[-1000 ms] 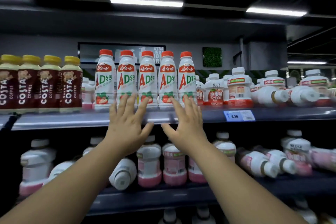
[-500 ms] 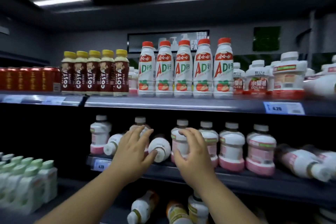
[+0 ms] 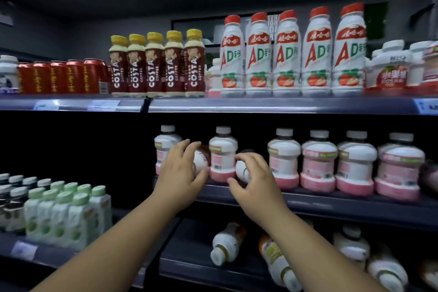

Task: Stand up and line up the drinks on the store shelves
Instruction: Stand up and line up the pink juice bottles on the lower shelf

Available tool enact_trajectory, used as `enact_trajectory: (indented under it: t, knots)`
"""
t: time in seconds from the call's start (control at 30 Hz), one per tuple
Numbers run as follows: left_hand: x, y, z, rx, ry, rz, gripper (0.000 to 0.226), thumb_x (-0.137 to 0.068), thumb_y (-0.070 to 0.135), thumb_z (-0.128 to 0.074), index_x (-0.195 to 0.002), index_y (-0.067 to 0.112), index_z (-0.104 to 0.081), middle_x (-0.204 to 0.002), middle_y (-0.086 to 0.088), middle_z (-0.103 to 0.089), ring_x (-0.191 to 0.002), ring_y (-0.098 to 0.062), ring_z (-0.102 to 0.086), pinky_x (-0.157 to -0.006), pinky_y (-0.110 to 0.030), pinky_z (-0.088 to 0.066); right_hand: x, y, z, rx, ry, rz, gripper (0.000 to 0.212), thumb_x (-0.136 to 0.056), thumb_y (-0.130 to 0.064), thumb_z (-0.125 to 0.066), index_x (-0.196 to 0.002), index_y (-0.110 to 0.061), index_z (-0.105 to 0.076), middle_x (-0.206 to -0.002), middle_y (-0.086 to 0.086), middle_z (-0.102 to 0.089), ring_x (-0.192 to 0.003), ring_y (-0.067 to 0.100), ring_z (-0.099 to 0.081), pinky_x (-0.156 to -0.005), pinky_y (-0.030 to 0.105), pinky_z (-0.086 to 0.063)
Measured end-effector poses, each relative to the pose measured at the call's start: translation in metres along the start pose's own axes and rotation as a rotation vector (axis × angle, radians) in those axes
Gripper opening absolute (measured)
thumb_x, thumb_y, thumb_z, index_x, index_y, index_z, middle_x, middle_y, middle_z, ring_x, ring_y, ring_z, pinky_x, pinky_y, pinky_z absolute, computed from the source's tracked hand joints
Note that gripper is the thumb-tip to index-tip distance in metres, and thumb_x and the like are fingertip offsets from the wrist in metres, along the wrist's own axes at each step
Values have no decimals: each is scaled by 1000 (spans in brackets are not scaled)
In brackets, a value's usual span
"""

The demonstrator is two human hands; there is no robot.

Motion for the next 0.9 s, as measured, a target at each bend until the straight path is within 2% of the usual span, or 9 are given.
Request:
enact_trajectory:
  t: [0.1,0.2,0.3,0.4,0.5,0.6,0.7,0.77,0.9]
  knots:
    - [-11,-39,7,-7,11,-25,74,-83,60,-40,-143,18,-44,-148,-8,-41,-138,-27,-36,-113,-47,-33,-11,-26,-33,9,60,37,44,-80,-27,-67,-123,-17,-62,-121,-10,-52,-116,7,-48,-101,2,-23]
    - [-17,-78,11,7,45,-32,74,-82,58,-44,-142,15,-44,-147,-12,-42,-136,-31,-37,-111,-45,-32,-20,-47,-73,36,62,64,44,-78,-26,-67,-121,-16,-62,-123,-5,-55,-116,11,-50,-102,8,-29]
    - [-20,-107,6,101,25,29,82,-79,58,-50,-150,21,-31,-155,-12,-28,-140,-30,-29,-112,-42,-29,-24,-54,-104,45,64,39,44,-78,-26,-69,-120,-17,-61,-122,-4,-55,-116,15,-51,-104,20,-37]
    - [-24,-128,-4,299,-16,101,97,-79,47,-71,-155,26,-15,-155,-7,-21,-138,-23,-31,-108,-31,-30,-28,-50,-125,58,74,-48,48,-77,-23,-76,-122,-17,-61,-124,-4,-53,-118,16,-50,-104,26,-39]
    - [-31,-146,-23,489,-101,207,108,-75,38,-81,-155,30,-9,-149,-5,-31,-130,-17,-41,-103,-26,-33,-31,-42,-135,113,80,-123,51,-76,-19,-81,-123,-16,-61,-125,-5,-51,-119,16,-48,-104,22,-35]
    - [-40,-154,-35,612,-128,229,113,-67,43,-85,-151,40,-9,-142,0,-47,-125,-16,-53,-105,-39,-45,-34,-33,-140,162,84,-171,55,-74,-17,-82,-125,-15,-61,-131,-1,-49,-123,18,-47,-105,18,-29]
    - [-43,-159,-42,669,-162,266,122,-72,28,-86,-156,31,2,-138,3,-53,-121,-15,-56,-102,-30,-44,-35,-25,-148,171,50,-218,59,-78,-14,-79,-132,-19,-57,-147,-2,-39,-136,15,-37,-107,12,-19]
    - [-44,-163,-46,726,-174,292,124,-72,24,-86,-157,28,4,-136,4,-54,-118,-12,-57,-100,-27,-43,-35,-23,-152,187,40,-207,58,-80,-11,-76,-134,-20,-56,-154,0,-35,-141,16,-33,-111,16,-20]
    - [-46,-171,-51,789,-196,284,117,-71,22,-87,-157,24,-7,-136,3,-56,-117,-10,-58,-106,-35,-45,-37,-23,-154,210,68,-180,47,-83,-12,-76,-127,-21,-62,-151,1,-38,-137,20,-39,-109,22,-27]
Point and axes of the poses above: each hand's wrist, its own x-axis away from the middle knuckle, its own z-axis out of the back of the hand, y = z × x, the point moved 7 cm from there along -x, towards the middle knuckle
